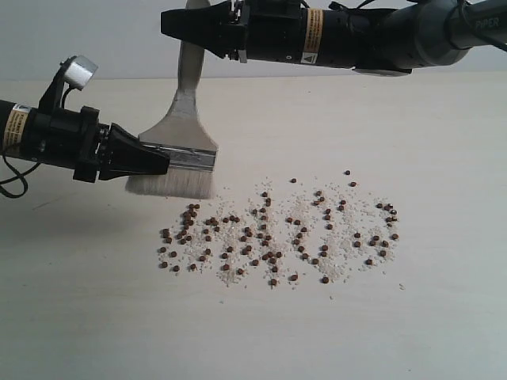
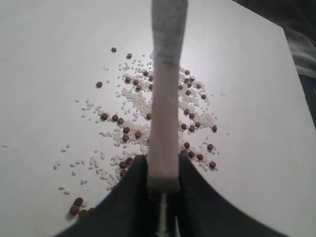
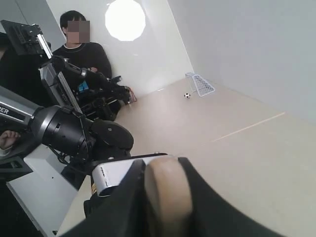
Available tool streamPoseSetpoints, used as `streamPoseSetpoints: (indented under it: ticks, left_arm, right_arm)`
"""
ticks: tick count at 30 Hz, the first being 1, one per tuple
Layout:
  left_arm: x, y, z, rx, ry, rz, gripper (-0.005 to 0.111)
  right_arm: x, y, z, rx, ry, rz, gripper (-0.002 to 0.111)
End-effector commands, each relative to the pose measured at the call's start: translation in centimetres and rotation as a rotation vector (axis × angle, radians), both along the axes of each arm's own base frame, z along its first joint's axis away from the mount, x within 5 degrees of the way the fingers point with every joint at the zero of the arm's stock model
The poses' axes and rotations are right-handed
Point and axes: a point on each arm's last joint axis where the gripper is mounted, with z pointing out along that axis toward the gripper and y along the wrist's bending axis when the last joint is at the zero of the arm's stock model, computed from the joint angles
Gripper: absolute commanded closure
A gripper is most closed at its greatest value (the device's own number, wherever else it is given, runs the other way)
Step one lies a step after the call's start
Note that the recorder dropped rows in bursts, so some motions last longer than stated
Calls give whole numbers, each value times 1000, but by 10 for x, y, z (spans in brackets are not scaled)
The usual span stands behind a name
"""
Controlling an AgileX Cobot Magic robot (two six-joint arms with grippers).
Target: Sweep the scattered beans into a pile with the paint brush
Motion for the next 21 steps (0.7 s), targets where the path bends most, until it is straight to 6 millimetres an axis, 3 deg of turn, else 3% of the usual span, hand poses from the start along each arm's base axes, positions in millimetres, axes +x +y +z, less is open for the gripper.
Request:
streamPoseSetpoints:
  ticks: [1, 3, 6, 9, 16, 21]
  left_arm:
    - [2, 0, 4, -38, 41, 36, 103]
    - [3, -1, 5, -43, 42, 42, 90]
    - [3, -1, 5, -45, 68, 53, 58]
    - [3, -1, 5, -49, 108, 70, 35]
    - [1, 0, 9, -35, 124, 65, 33]
    - [-1, 0, 23, -36, 100, 68, 33]
  right_arm:
    - [3, 0, 0, -11, -18, -24, 108]
    - [3, 0, 0, -9, 0, -22, 108]
    - [3, 0, 0, -9, 2, -22, 108]
    - [3, 0, 1, -4, 22, -22, 108]
    - [7, -5, 0, -15, 52, -49, 108]
    - [18, -37, 0, -52, 106, -84, 108]
